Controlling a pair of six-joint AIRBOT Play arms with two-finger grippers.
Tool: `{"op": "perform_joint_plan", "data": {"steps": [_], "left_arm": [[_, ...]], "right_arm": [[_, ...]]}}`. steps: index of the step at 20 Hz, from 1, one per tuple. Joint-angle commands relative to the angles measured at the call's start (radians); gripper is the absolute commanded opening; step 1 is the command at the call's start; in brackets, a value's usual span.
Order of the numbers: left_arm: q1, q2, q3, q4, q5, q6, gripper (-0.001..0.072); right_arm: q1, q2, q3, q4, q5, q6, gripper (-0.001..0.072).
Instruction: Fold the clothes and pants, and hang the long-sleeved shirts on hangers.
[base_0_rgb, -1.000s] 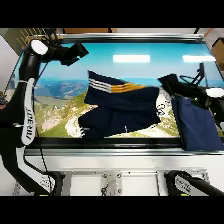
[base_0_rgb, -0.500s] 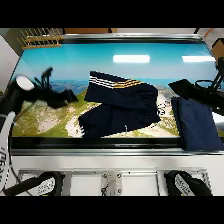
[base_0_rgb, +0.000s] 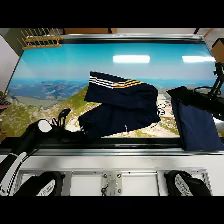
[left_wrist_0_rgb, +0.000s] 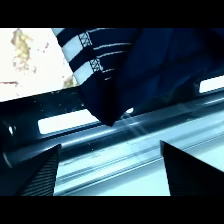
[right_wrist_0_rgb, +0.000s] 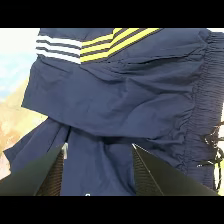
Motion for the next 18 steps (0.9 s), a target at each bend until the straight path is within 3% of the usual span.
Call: {"op": "perform_joint_plan", "data": {"steps": [1,8,14,15,16,18], "left_arm": [[-0.055,-0.023,-0.027,0.008,0.111,-0.006,0.0668],[-0.055,-0.244,0.114,0.008,0.051,-0.011,0.0668],[-0.056,-0.225,0.114,0.005,0.074,-0.015,0.0666],[-0.055,-0.218,0.114,0.005,0.074,-0.019,0.0575],[-0.056,-0.212,0.114,0.005,0.074,-0.019,0.0358],[-0.056,-0.208,0.114,0.003,0.071,-0.019,0.0182]], "right_arm": [[0.0,0.002,-0.001,-0.001,0.003,0.0,0.0433],[0.0,0.002,-0.001,-0.002,0.004,0.0,0.0433],[0.0,0.002,-0.001,-0.002,0.003,0.0,0.0433],[0.0,0.002,-0.001,-0.002,0.003,0.0,0.0433],[0.0,0.002,-0.001,-0.002,0.003,0.0,0.0433],[0.0,0.002,-0.001,-0.002,0.003,0.0,0.0433]]}}
